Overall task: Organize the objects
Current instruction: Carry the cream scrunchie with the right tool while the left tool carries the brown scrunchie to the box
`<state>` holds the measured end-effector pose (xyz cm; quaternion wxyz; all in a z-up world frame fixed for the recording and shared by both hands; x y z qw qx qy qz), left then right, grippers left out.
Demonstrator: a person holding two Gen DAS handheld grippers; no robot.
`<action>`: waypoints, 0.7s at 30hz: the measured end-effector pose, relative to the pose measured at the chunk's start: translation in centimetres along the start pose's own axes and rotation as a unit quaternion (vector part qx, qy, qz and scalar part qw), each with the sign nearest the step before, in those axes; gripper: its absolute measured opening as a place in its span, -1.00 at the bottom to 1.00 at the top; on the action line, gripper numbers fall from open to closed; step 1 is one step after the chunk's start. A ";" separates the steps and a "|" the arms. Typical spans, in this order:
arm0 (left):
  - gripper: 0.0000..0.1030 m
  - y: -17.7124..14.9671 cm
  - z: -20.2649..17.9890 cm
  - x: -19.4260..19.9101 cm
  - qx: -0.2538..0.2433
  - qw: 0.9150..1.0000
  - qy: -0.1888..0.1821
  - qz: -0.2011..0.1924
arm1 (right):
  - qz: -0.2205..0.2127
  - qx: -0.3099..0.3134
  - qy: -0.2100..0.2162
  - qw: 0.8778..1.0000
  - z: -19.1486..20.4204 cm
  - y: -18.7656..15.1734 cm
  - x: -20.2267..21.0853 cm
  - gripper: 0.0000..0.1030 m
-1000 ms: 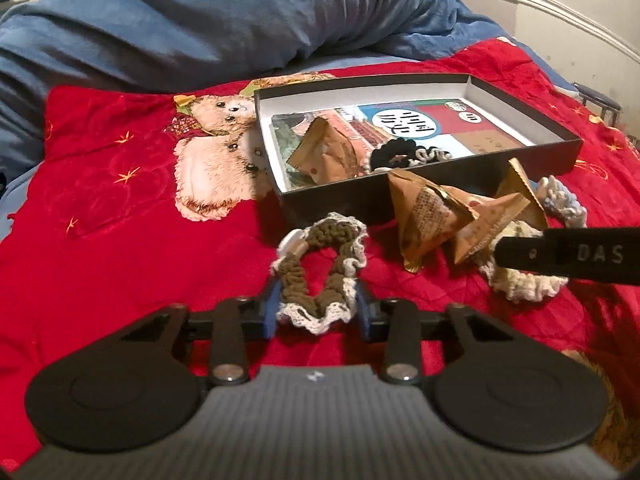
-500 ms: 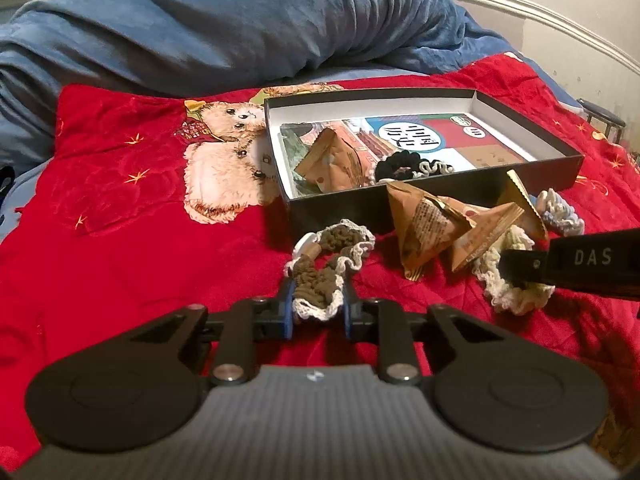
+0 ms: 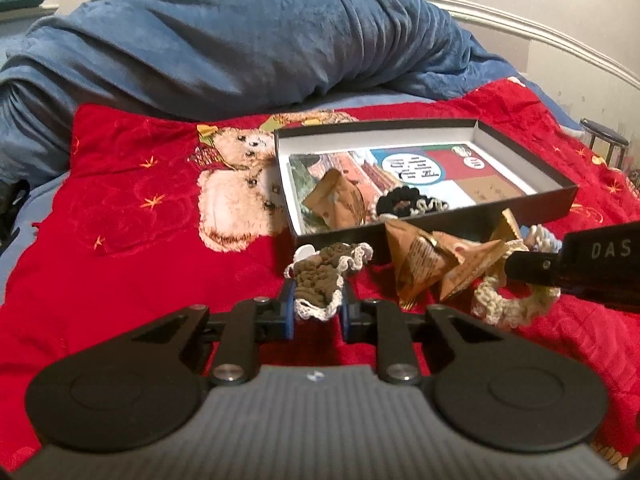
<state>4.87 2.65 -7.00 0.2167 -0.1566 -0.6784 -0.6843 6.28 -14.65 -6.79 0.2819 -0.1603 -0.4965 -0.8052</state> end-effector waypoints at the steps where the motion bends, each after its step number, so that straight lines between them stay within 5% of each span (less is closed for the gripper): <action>1: -0.52 0.2 0.0 0.2 0.001 1.000 -0.001 -0.003 | -0.002 -0.003 0.005 1.000 0.1 0.1 0.2 -0.76; 21: -0.52 3.4 -1.3 4.3 0.019 0.997 -0.037 -0.058 | -0.056 -0.044 0.104 0.992 1.8 3.6 5.1 -0.76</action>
Point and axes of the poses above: each gripper's, at about its wrist camera, not at the fingertips, and x roughly against the way its jaws point, z to its left, y to its top, the point moved 6 cm from there along -x, roughly the way its jaws point, and after that the axes turned 4 degrees about -z, right-handed, at the moved point
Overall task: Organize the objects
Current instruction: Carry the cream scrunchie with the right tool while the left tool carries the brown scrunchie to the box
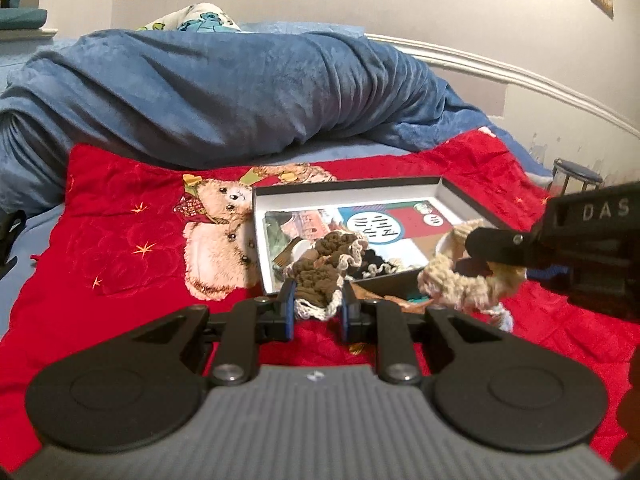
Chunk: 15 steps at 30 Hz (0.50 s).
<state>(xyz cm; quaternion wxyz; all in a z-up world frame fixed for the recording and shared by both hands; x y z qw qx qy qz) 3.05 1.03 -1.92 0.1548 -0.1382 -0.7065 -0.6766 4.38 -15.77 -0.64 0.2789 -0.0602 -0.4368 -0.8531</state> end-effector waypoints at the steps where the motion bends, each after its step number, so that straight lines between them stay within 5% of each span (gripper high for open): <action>1: -0.52 0.1 0.0 0.1 0.003 1.000 -0.001 -0.001 | -0.003 -0.002 0.002 1.000 0.0 0.3 0.1 -0.76; 15: -0.52 -0.5 -0.4 0.1 0.008 1.000 -0.011 0.007 | -0.012 -0.017 0.003 1.000 -0.5 1.0 0.5 -0.76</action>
Point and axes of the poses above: each gripper's, at about its wrist camera, not at the fingertips, and x roughly against the way its jaws point, z to its left, y to its top, the point moved 6 cm from there along -x, roughly the way its jaws point, and after that the axes turned 4 degrees about -z, right-handed, at the moved point
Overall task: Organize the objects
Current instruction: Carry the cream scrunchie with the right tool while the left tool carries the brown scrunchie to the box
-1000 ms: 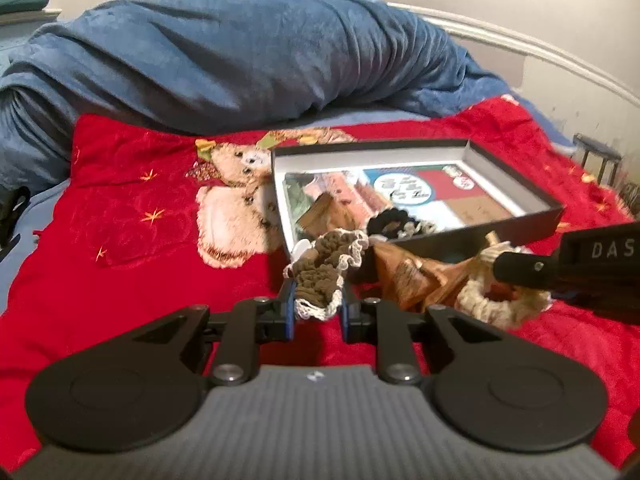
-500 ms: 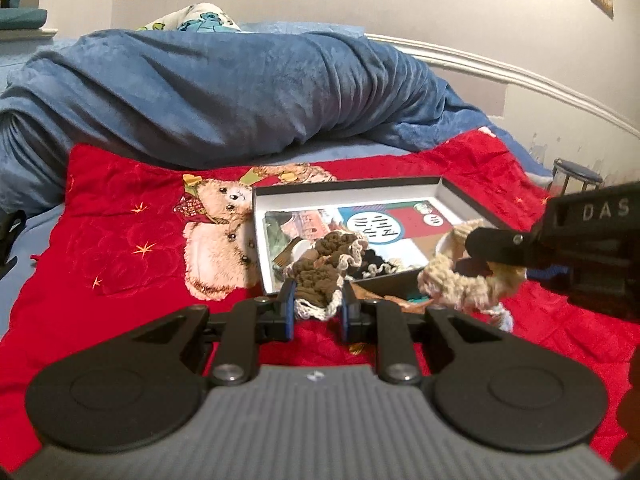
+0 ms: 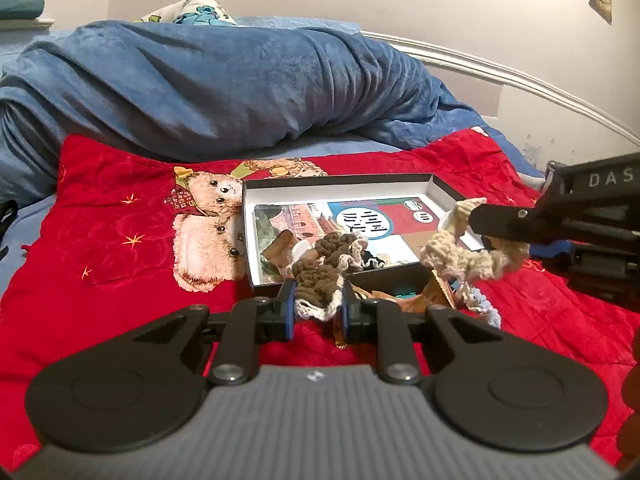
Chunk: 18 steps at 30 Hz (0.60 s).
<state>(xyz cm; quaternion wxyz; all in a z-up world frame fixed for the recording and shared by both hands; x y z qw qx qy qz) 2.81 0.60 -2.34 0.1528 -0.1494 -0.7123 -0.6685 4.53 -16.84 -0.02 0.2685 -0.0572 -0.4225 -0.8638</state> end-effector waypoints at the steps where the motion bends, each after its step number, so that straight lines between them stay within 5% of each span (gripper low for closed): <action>1: -0.52 0.0 0.0 0.0 0.000 1.000 0.000 0.000 | 0.000 0.000 0.000 1.000 0.0 -0.1 0.0 -0.76; 18: -0.52 0.7 0.6 -0.1 0.022 1.000 0.000 -0.004 | -0.003 -0.008 0.000 1.000 -0.1 0.2 -0.2 -0.76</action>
Point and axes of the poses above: each gripper's, at about its wrist camera, not at the fingertips, and x roughly against the way its jaws point, z to its left, y to its top, the point moved 6 cm from there along -x, roughly the way its jaws point, and after that the axes turned 4 degrees about -z, right-handed, at the moved point
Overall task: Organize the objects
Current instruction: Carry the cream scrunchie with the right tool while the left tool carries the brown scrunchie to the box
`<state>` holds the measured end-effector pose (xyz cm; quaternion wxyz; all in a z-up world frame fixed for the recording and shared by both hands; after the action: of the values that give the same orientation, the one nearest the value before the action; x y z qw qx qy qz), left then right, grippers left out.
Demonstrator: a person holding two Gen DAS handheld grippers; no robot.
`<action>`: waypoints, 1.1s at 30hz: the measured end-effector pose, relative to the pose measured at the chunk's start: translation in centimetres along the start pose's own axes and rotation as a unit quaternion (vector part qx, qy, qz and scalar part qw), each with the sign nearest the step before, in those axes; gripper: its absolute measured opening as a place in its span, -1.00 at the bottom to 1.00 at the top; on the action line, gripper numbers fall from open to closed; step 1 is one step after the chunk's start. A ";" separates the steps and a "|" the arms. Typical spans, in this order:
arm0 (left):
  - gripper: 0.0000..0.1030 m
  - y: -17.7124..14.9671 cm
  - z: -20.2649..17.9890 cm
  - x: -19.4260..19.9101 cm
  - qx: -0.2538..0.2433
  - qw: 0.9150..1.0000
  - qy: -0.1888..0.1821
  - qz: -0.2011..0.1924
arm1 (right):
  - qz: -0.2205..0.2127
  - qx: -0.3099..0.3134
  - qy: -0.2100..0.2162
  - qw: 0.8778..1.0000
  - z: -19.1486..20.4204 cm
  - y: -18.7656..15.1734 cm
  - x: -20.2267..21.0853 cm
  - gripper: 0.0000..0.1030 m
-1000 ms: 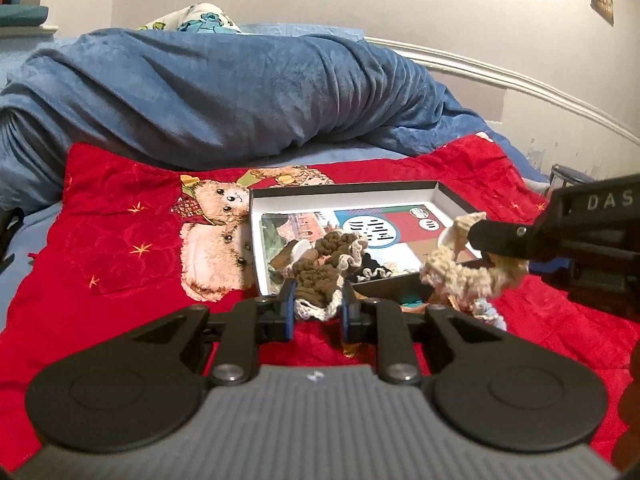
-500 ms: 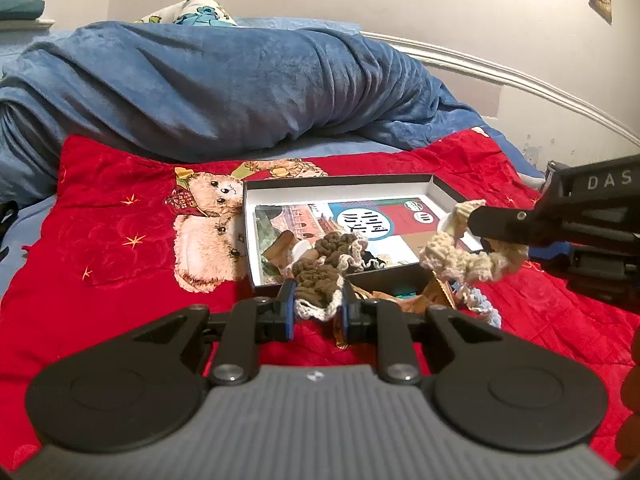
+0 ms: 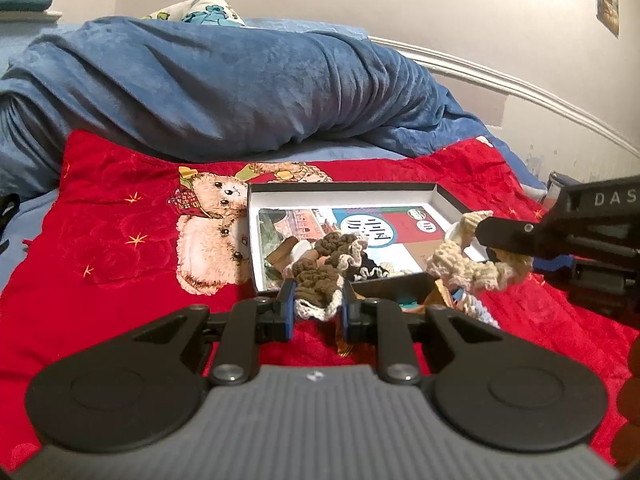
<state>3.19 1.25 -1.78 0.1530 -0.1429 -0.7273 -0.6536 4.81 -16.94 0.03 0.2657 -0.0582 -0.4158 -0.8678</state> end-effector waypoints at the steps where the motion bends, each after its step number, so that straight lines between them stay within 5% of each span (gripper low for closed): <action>1: -0.52 0.2 0.0 -0.1 0.001 1.000 0.000 -0.002 | -0.002 0.000 0.002 1.000 0.1 0.2 -0.1 -0.76; 12: -0.52 0.6 -1.0 -1.4 -0.002 1.000 -0.007 0.001 | -0.034 -0.016 0.009 0.999 -0.7 3.1 0.0 -0.76; 33: -0.51 0.0 -0.7 -1.3 0.010 1.000 -0.004 0.012 | -0.027 -0.033 0.003 0.999 -1.4 2.7 -0.3 -0.76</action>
<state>4.39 0.57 -2.22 0.1592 -0.1525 -0.7324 -0.6441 6.65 -19.28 0.90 0.2416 -0.0527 -0.3878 -0.8879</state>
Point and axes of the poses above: each gripper's, at about its wrist camera, not at the fingertips, and x roughly against the way its jaws point, z to its left, y to its top, the point moved 6 cm from there along -x, roughly the way its jaws point, and after that the axes turned 4 degrees about -z, right-handed, at the moved point
